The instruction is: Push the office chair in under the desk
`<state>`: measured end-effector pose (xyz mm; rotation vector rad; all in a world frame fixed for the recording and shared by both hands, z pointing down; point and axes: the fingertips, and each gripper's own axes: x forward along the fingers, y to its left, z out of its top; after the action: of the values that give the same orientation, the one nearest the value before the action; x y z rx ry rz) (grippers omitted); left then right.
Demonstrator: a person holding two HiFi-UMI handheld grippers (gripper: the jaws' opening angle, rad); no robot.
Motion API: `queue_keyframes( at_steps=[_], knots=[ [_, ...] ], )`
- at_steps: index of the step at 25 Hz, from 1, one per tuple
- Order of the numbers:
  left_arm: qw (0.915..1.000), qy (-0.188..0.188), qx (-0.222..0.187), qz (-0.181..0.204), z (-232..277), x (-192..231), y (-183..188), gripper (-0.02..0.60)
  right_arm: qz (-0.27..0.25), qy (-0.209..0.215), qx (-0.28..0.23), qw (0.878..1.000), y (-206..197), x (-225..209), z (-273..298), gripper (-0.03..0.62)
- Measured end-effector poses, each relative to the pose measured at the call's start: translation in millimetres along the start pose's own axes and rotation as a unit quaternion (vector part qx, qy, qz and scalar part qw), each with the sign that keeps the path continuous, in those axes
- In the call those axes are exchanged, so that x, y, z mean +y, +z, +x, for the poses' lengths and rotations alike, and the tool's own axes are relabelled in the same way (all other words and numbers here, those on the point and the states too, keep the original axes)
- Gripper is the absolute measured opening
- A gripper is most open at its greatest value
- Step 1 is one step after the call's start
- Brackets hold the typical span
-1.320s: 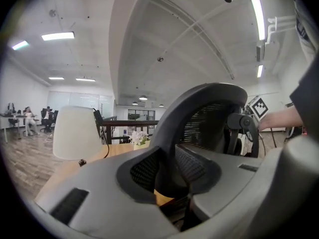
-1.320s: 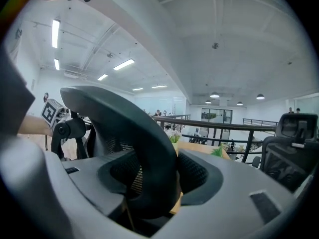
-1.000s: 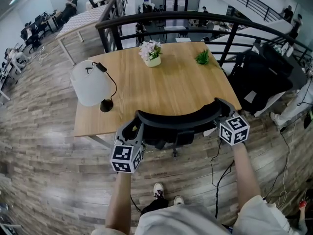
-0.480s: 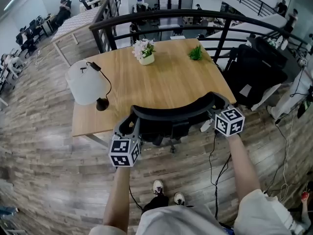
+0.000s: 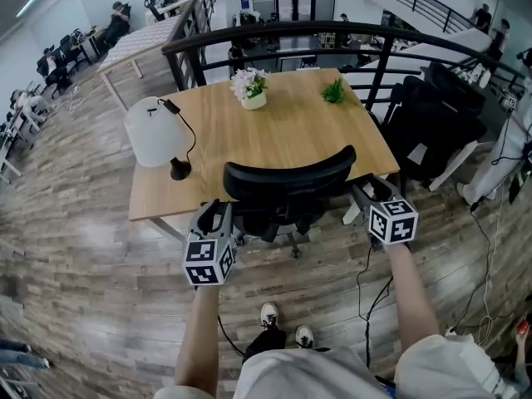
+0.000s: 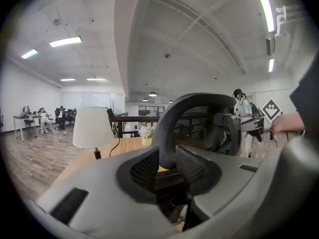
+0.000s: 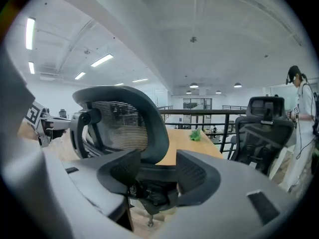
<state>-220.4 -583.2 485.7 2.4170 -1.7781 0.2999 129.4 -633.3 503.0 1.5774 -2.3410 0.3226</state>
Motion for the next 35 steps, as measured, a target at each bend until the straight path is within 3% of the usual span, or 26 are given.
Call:
queue_keyframes(
  at_steps=[6,11,14,19,24,29,35],
  knots=[
    [0.9997,0.011,-0.021,0.007,-35.2,-12.7,9.1,0.144,0.004,0.018,-0.003,1.0,-8.9,25.4,-52.6,0.182],
    [0.9987,0.003,-0.045,0.022,-62.7,-43.8,25.3,0.143,-0.022,0.032,-0.026,0.999,6.2,45.4,-95.9,0.153],
    [0.9983,-0.004,-0.057,0.011,-77.8,-60.5,36.3,0.141,-0.037,0.043,-0.053,0.997,22.6,59.0,-121.2,0.125],
    [0.9978,-0.028,-0.055,0.024,-96.7,-89.4,47.6,0.138,-0.058,0.052,-0.089,0.993,46.1,76.2,-158.2,0.07],
    [0.9958,-0.068,-0.058,0.021,-110.3,-116.4,56.1,0.074,-0.073,0.077,-0.11,0.988,58.4,91.1,-181.8,0.065],
    [0.9933,-0.056,-0.064,0.078,-119.9,-129.9,68.9,0.014,-0.081,0.098,-0.123,0.984,72.4,100.8,-195.0,0.041],
    [0.9926,-0.046,-0.061,0.094,-127.5,-134.1,77.4,0.012,-0.098,0.112,-0.135,0.98,86.6,113.2,-196.7,0.021]
  ],
)
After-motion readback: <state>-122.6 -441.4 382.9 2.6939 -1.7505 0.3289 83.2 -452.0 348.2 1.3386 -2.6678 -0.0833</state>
